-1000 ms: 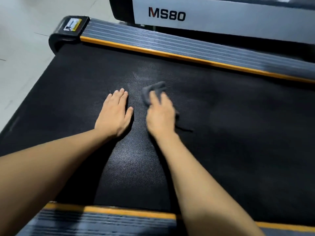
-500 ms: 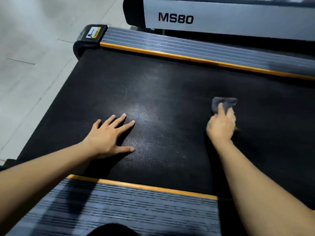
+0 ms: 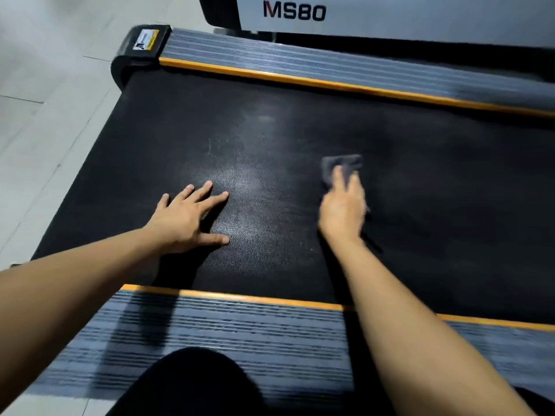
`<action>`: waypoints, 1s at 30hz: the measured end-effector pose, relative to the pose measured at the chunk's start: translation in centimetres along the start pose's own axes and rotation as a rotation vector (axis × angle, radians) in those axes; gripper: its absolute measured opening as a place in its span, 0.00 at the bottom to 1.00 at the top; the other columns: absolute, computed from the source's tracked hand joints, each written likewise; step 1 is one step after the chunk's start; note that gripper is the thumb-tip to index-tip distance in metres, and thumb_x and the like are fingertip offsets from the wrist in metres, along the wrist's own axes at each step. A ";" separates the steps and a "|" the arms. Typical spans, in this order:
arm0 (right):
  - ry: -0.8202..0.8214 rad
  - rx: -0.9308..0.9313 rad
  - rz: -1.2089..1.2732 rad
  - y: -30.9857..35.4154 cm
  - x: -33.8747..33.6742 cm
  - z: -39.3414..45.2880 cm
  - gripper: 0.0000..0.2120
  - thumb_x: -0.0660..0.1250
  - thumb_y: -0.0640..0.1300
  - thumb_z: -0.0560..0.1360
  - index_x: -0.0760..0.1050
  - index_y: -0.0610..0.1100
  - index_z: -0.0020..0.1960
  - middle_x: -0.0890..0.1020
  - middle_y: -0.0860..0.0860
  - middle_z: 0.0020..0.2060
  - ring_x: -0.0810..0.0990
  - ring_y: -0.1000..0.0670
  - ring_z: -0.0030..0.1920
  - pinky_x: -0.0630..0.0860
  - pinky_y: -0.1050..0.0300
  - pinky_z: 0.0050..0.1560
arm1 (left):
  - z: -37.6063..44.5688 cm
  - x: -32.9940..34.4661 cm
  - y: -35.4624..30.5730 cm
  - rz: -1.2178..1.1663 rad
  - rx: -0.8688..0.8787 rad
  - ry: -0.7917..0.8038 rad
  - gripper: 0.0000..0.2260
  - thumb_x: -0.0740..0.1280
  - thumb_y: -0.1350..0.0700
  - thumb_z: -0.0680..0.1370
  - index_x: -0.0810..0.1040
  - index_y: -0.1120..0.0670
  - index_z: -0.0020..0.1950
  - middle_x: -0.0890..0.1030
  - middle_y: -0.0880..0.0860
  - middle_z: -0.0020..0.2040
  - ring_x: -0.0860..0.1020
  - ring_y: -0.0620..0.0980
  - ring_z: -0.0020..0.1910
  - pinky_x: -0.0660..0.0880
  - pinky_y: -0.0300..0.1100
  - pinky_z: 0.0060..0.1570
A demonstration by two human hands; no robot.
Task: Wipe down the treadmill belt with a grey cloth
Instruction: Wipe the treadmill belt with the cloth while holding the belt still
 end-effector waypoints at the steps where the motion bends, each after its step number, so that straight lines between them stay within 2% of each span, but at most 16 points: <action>1: -0.010 0.078 -0.011 -2.2 -0.9 0.1 0.28 0.62 0.41 0.79 0.61 0.46 0.78 0.62 0.36 0.76 0.62 0.37 0.75 0.62 0.44 0.73 | 0.1 0.1 0.0 -0.001 0.003 -0.003 0.48 0.65 0.23 0.66 0.47 0.32 0.80 0.44 0.45 0.84 0.45 0.55 0.83 0.48 0.67 0.77; 4: -0.017 0.208 -0.034 -3.9 -1.5 -0.2 0.28 0.60 0.41 0.80 0.58 0.47 0.79 0.58 0.37 0.77 0.59 0.38 0.76 0.60 0.44 0.74 | 0.3 0.1 -0.2 -0.017 -0.003 0.007 0.48 0.68 0.25 0.66 0.48 0.33 0.81 0.44 0.45 0.84 0.45 0.55 0.83 0.47 0.68 0.77; 6: -0.039 0.118 -0.043 -0.2 -0.3 -1.6 0.28 0.62 0.39 0.77 0.64 0.43 0.76 0.67 0.33 0.72 0.68 0.35 0.70 0.67 0.43 0.69 | 0.3 0.0 -0.3 -0.045 -0.014 0.017 0.48 0.70 0.27 0.66 0.50 0.34 0.81 0.44 0.45 0.84 0.45 0.55 0.83 0.46 0.68 0.76; 8: 0.025 -0.081 0.001 5.8 1.8 -4.4 0.28 0.62 0.39 0.72 0.69 0.40 0.72 0.73 0.32 0.65 0.74 0.33 0.63 0.71 0.44 0.63 | 0.3 -0.2 -0.5 -0.056 -0.014 0.019 0.48 0.71 0.27 0.66 0.52 0.35 0.81 0.44 0.45 0.84 0.45 0.55 0.83 0.46 0.69 0.76; 9: 0.083 -0.178 0.036 8.7 2.9 -6.2 0.28 0.61 0.40 0.73 0.68 0.40 0.74 0.71 0.32 0.68 0.72 0.34 0.66 0.69 0.45 0.67 | 0.2 -0.3 -0.6 -0.054 -0.015 0.016 0.48 0.71 0.27 0.66 0.52 0.35 0.81 0.44 0.45 0.84 0.45 0.55 0.83 0.47 0.68 0.76; 12: 0.271 -0.352 0.054 14.1 4.4 -9.5 0.34 0.64 0.42 0.77 0.55 0.47 0.80 0.56 0.39 0.78 0.56 0.41 0.78 0.53 0.48 0.77 | 0.0 -0.4 -0.6 -0.034 -0.045 0.009 0.48 0.71 0.27 0.66 0.53 0.36 0.81 0.45 0.45 0.84 0.47 0.55 0.83 0.49 0.67 0.77; 15: 0.242 -0.332 0.001 10.9 3.1 -8.6 0.33 0.64 0.42 0.78 0.56 0.50 0.79 0.57 0.41 0.78 0.58 0.41 0.77 0.55 0.48 0.76 | -0.6 -0.5 -1.1 0.009 -0.094 0.025 0.48 0.70 0.26 0.67 0.50 0.34 0.81 0.45 0.44 0.84 0.48 0.55 0.83 0.55 0.67 0.76; 18: 0.116 -0.104 -0.030 2.9 -0.3 -7.0 0.32 0.65 0.41 0.75 0.61 0.47 0.78 0.63 0.36 0.75 0.63 0.38 0.74 0.61 0.46 0.75 | -1.4 -0.4 -1.5 0.003 -0.160 0.042 0.46 0.68 0.27 0.69 0.48 0.33 0.81 0.46 0.47 0.84 0.49 0.58 0.82 0.59 0.68 0.73; 20: 0.110 0.038 -0.061 -1.7 -2.3 -6.0 0.31 0.64 0.41 0.76 0.61 0.46 0.78 0.61 0.36 0.76 0.60 0.39 0.76 0.58 0.47 0.76 | -2.1 0.0 -1.6 0.004 -0.147 0.057 0.45 0.69 0.28 0.71 0.50 0.35 0.81 0.47 0.50 0.84 0.51 0.61 0.82 0.60 0.68 0.74; 22: 0.178 0.131 -0.046 -4.0 -3.4 -4.9 0.31 0.63 0.41 0.78 0.57 0.49 0.79 0.56 0.40 0.78 0.55 0.41 0.78 0.54 0.48 0.77 | -3.2 0.6 -1.4 0.014 -0.100 0.093 0.46 0.70 0.29 0.70 0.49 0.37 0.82 0.47 0.52 0.84 0.51 0.61 0.82 0.60 0.65 0.75; 26: 0.314 0.080 -0.045 -4.5 -3.5 -4.8 0.29 0.56 0.46 0.81 0.53 0.50 0.80 0.51 0.41 0.79 0.52 0.41 0.78 0.56 0.45 0.76 | -5.6 1.8 -1.7 0.037 -0.116 0.108 0.45 0.69 0.32 0.73 0.46 0.38 0.82 0.46 0.52 0.84 0.50 0.61 0.82 0.59 0.64 0.76; 28: 0.363 0.035 -0.068 -4.6 -3.8 -4.6 0.29 0.53 0.49 0.79 0.56 0.49 0.79 0.51 0.42 0.79 0.53 0.40 0.78 0.59 0.43 0.75 | -6.4 2.3 -2.4 0.039 -0.153 0.094 0.41 0.66 0.36 0.78 0.44 0.39 0.82 0.44 0.51 0.84 0.48 0.60 0.82 0.59 0.66 0.76; 30: 0.381 0.057 -0.031 -4.7 -4.2 -4.4 0.29 0.54 0.49 0.79 0.56 0.50 0.79 0.51 0.43 0.80 0.53 0.41 0.78 0.58 0.44 0.76 | -7.2 2.7 -3.2 0.038 -0.182 0.094 0.37 0.62 0.39 0.81 0.43 0.39 0.82 0.42 0.49 0.84 0.47 0.59 0.83 0.58 0.68 0.75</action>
Point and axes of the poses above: each hand's wrist, its own z-axis towards the middle knuckle, its own x-axis out of the palm, y = z × x, the point moved 6 cm from there along z, towards the middle knuckle
